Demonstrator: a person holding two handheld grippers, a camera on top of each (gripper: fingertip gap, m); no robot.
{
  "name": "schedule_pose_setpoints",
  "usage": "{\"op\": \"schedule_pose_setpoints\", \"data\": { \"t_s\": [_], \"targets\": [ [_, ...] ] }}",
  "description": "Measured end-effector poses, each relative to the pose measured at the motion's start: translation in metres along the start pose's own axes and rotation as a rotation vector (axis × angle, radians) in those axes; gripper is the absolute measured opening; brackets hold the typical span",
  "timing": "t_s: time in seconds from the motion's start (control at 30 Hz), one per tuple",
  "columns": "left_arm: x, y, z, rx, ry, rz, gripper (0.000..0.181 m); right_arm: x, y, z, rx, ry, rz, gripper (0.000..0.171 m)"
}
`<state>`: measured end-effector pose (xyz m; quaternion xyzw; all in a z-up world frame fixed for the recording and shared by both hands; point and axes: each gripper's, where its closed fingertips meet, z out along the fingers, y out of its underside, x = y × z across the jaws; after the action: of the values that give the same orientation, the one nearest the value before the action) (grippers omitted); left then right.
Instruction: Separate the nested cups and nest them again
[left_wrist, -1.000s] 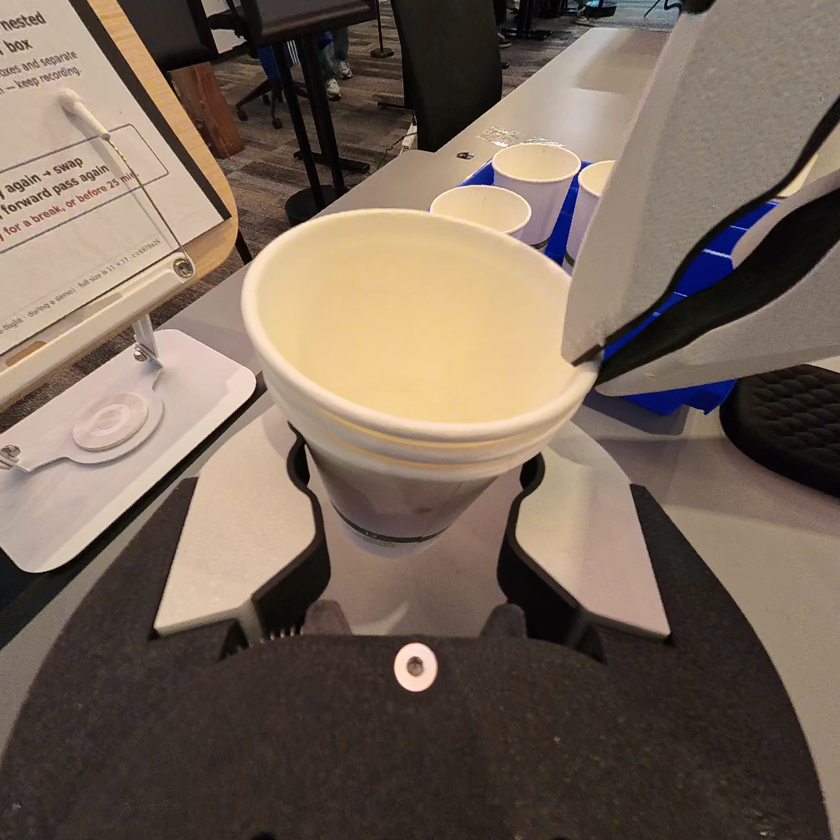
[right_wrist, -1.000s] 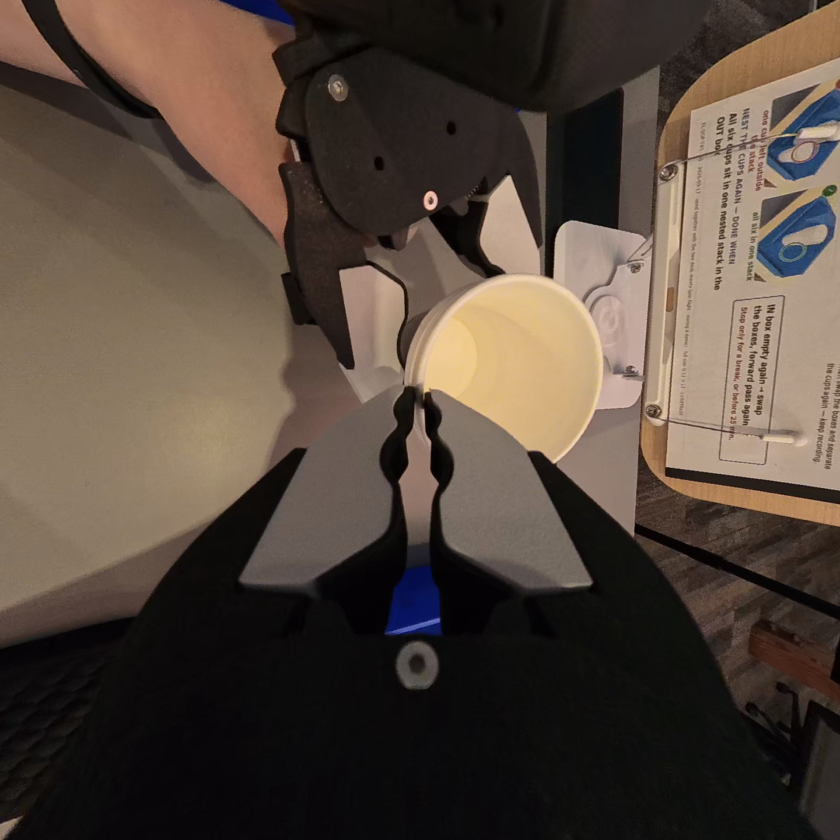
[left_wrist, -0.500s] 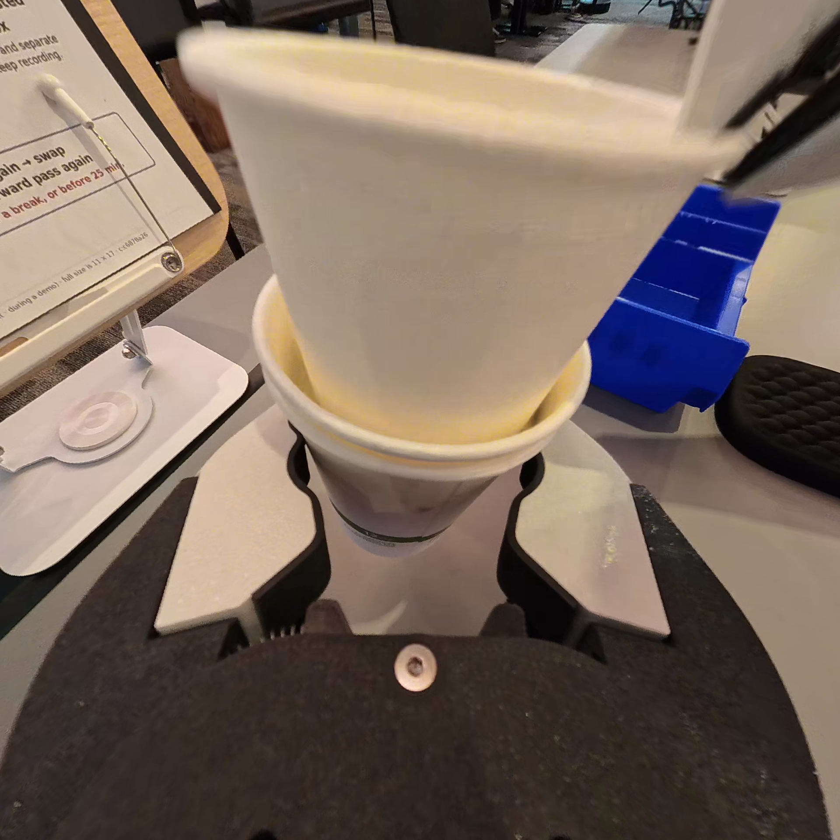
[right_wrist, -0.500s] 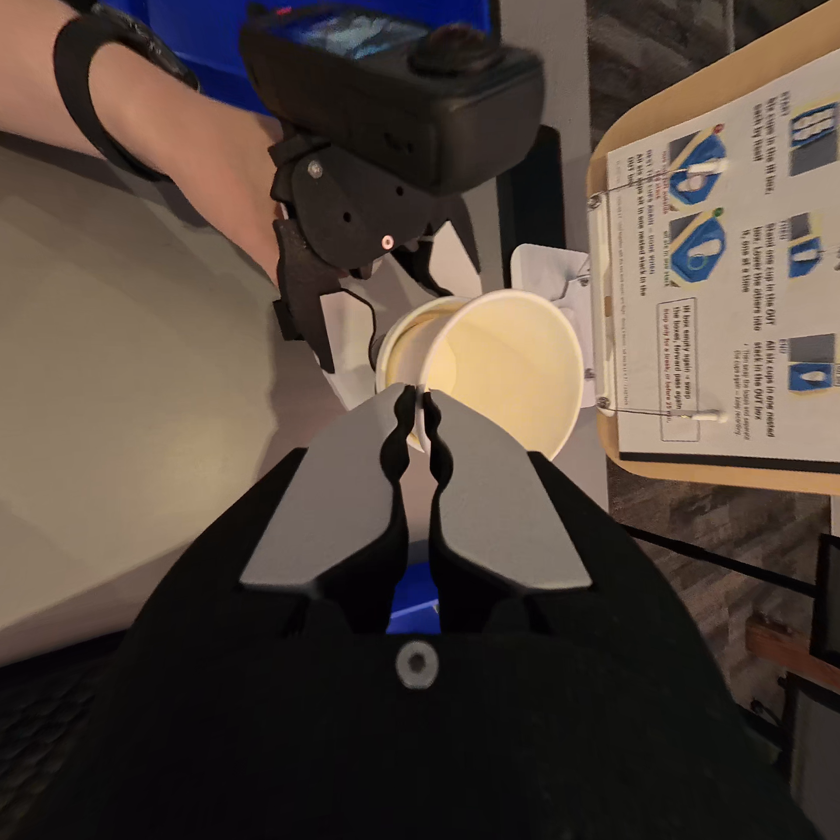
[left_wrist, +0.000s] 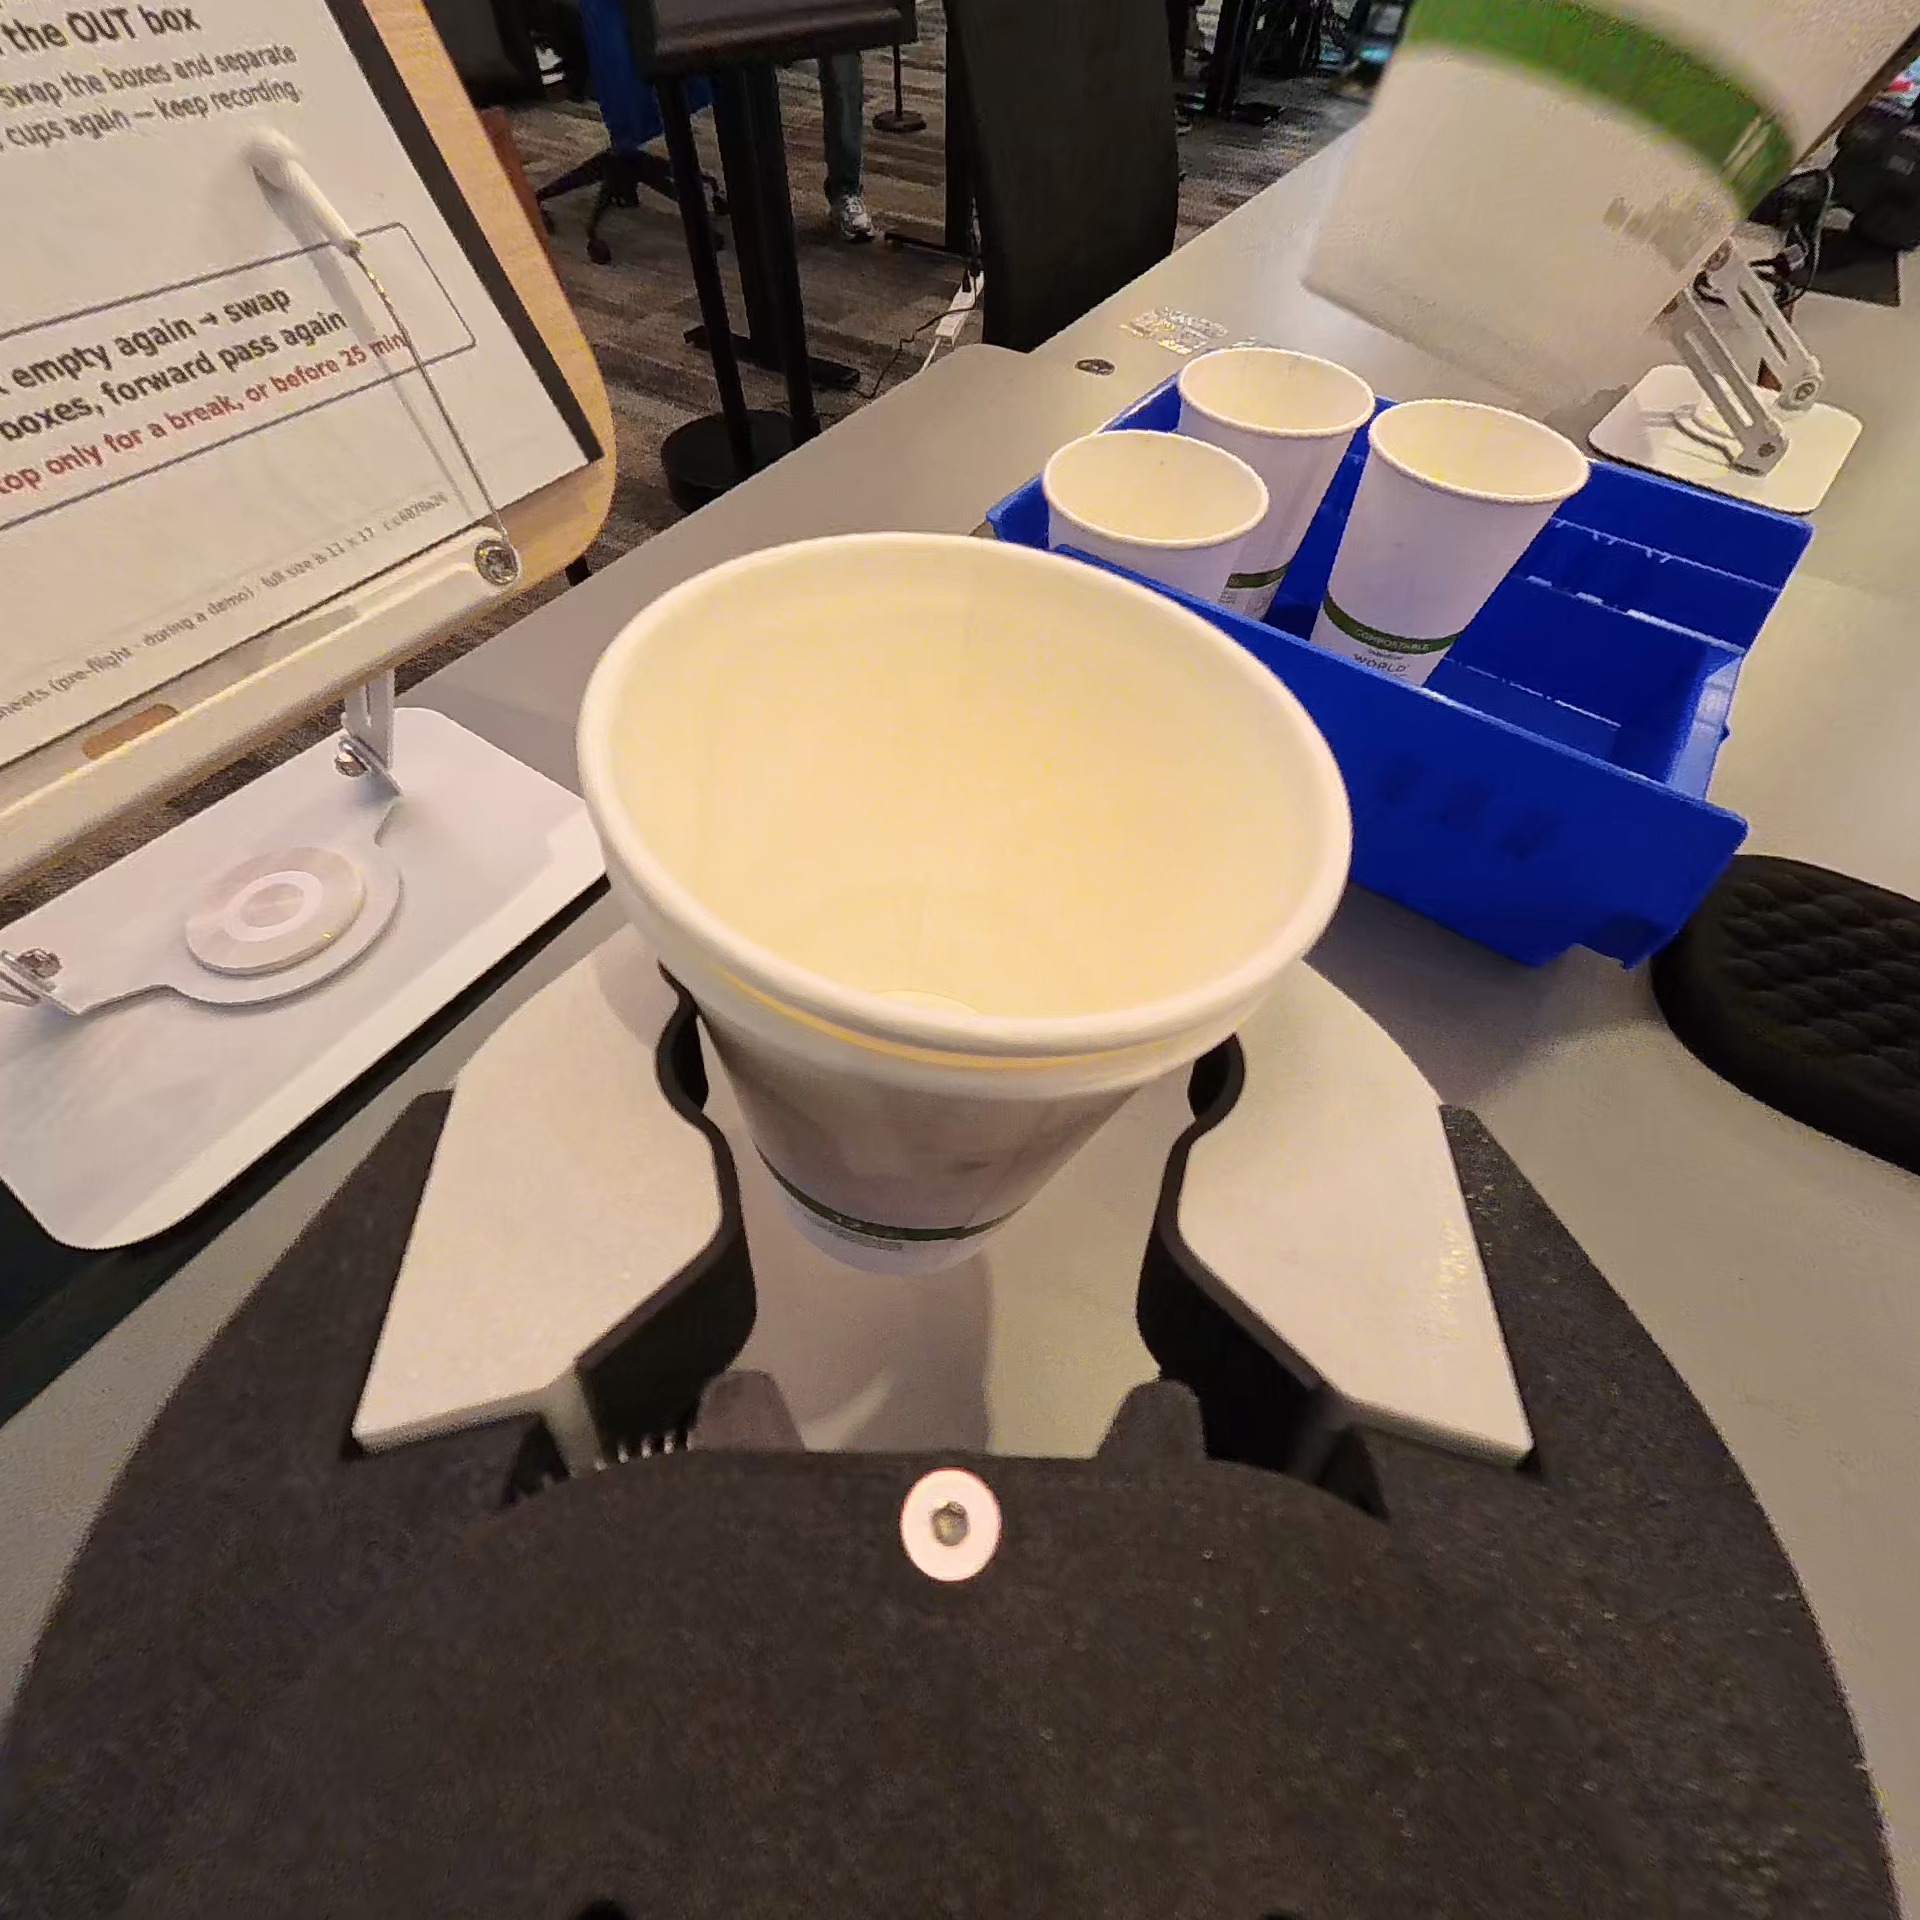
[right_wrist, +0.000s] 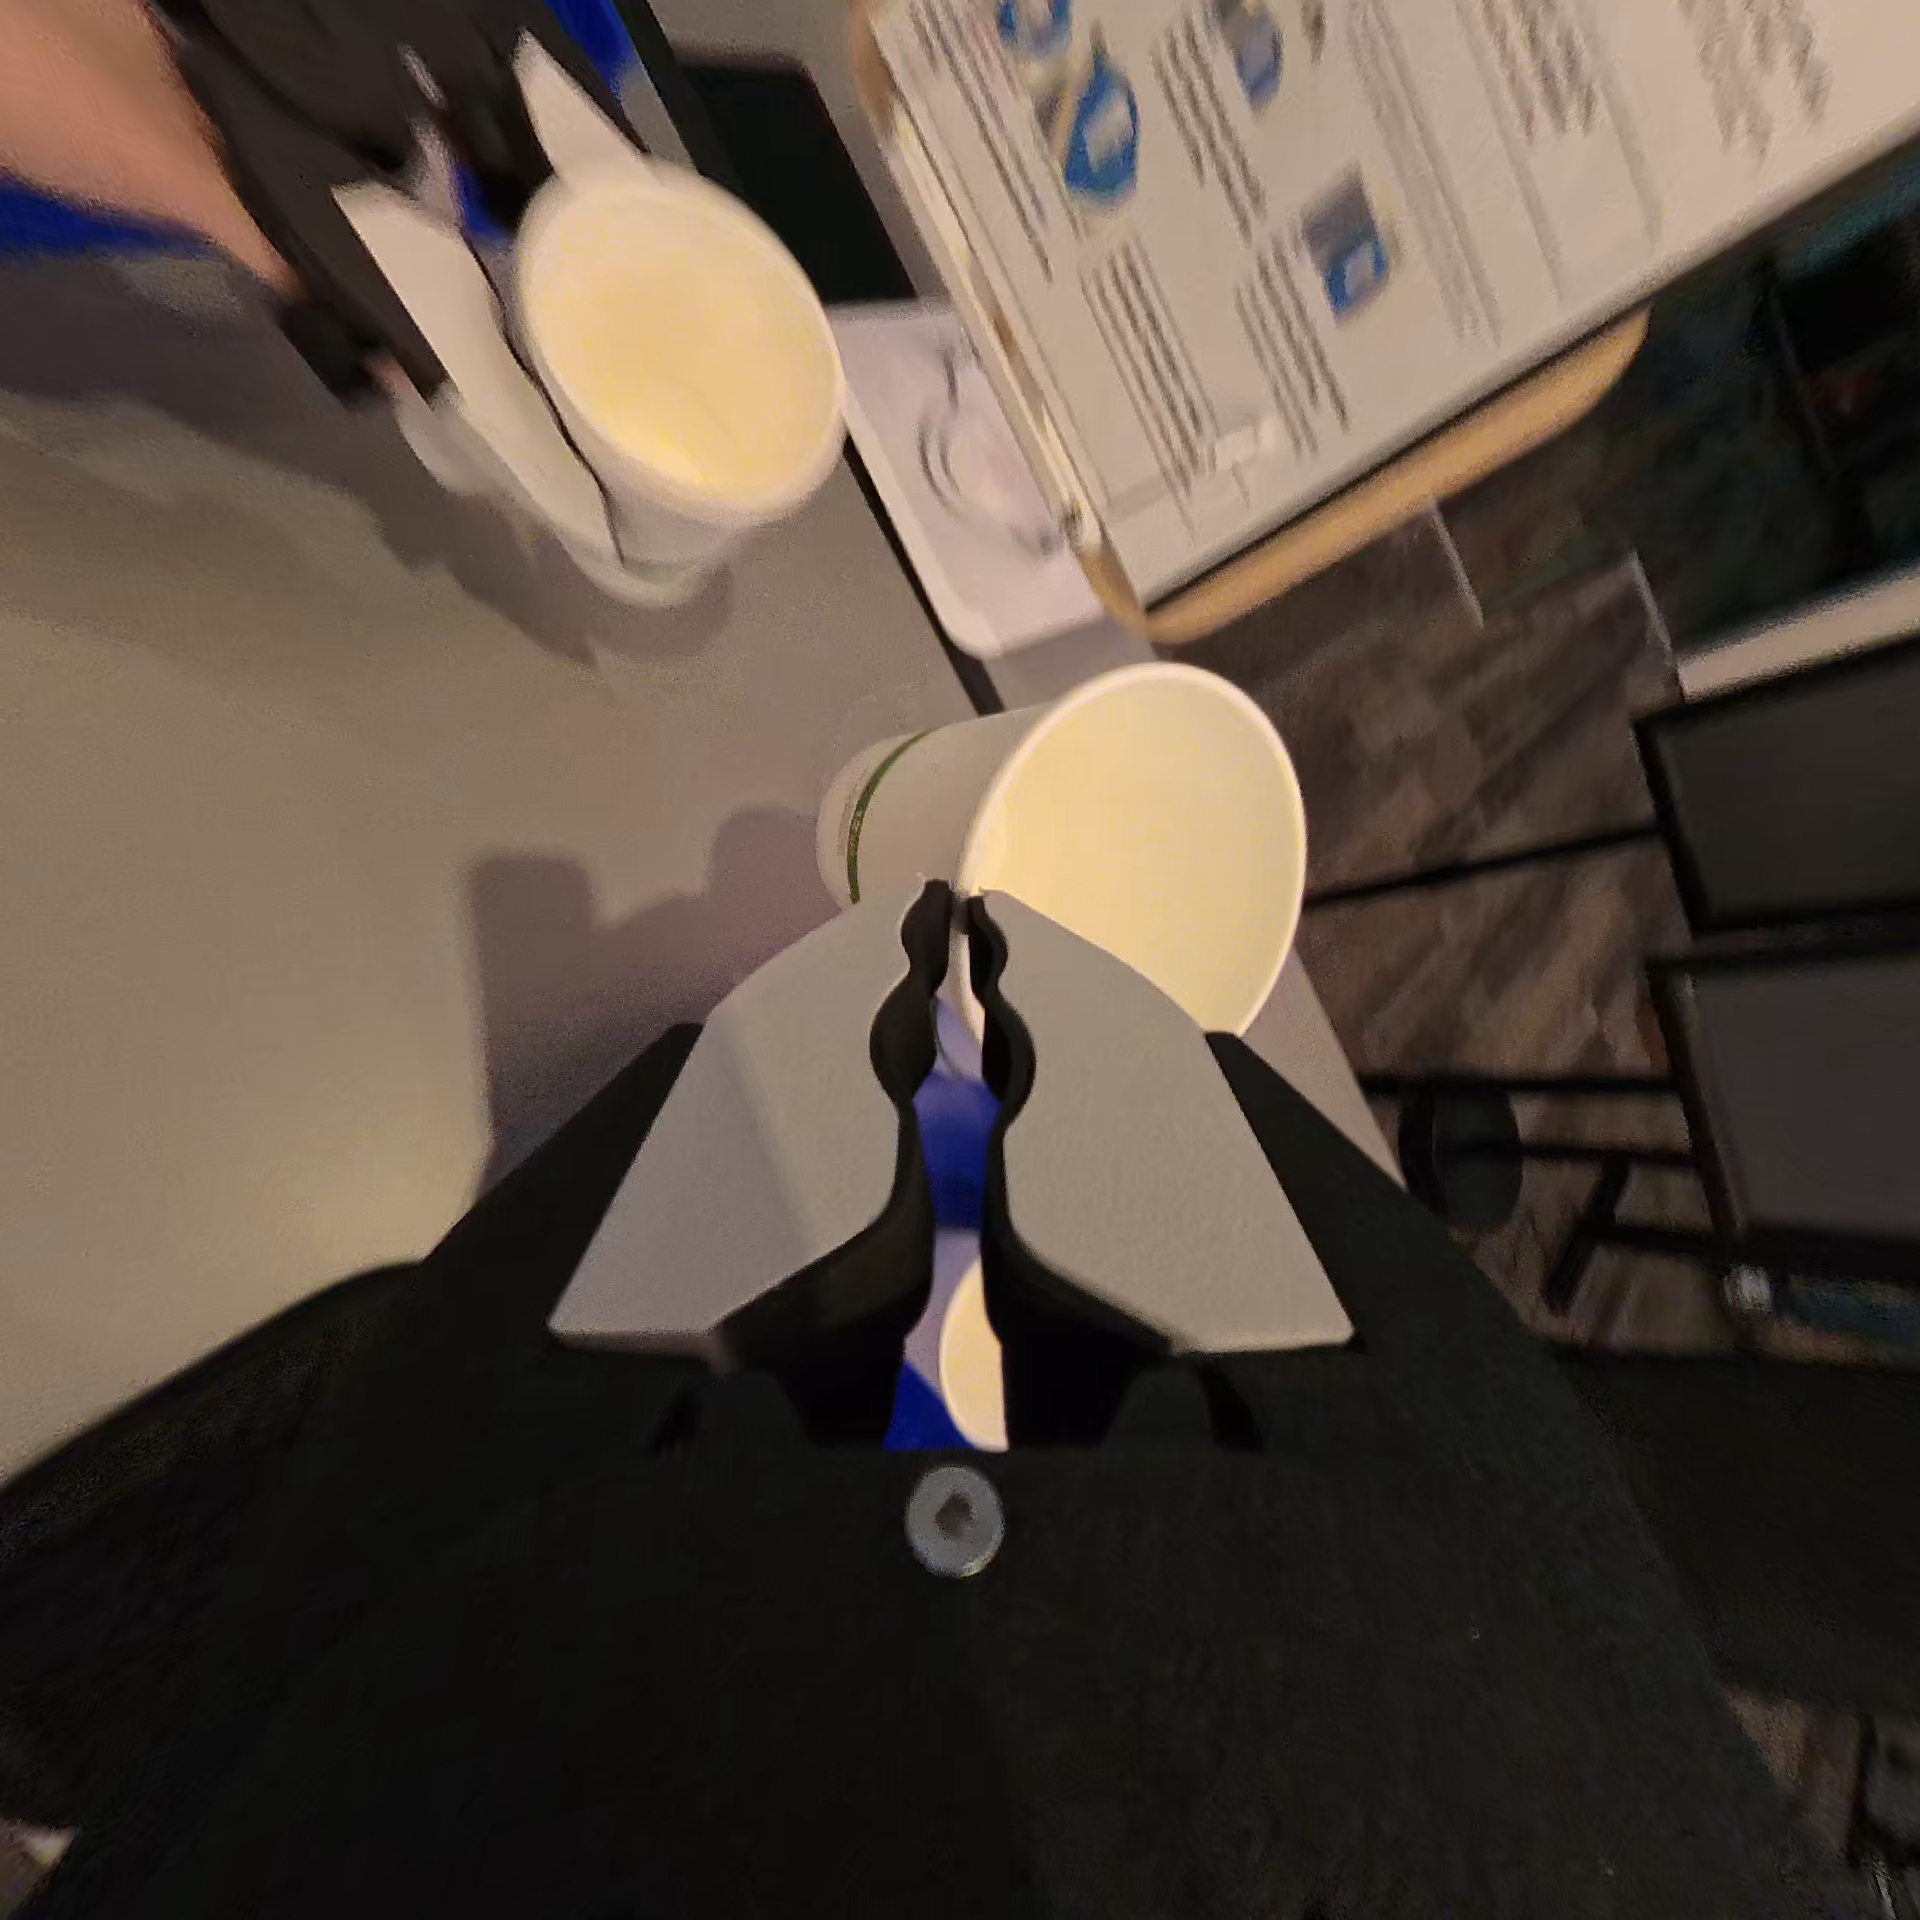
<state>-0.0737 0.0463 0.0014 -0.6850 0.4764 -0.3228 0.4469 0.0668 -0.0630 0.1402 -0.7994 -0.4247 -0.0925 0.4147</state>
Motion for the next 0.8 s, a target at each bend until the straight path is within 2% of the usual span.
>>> {"op": "schedule_pose_setpoints", "data": {
  "t_s": [0.17,0.37,0.53,0.8],
  "targets": [
    [0.0,0.001,0.001,-0.005,-0.002,0.005,0.093,0.005,0.084,0.015,-0.206,0.033,0.065,0.003],
    [0.003,0.005,0.005,-0.024,0.003,0.015,0.093,-0.017,0.138,0.052,-0.329,-0.015,0.076,0.003],
    [0.004,0.005,0.005,-0.025,0.004,0.019,0.093,-0.038,0.163,0.085,-0.39,-0.07,0.058,0.003],
    [0.002,0.004,0.003,-0.021,0.003,0.015,0.093,-0.047,0.165,0.109,-0.38,-0.107,0.048,0.004]
  ]
}}
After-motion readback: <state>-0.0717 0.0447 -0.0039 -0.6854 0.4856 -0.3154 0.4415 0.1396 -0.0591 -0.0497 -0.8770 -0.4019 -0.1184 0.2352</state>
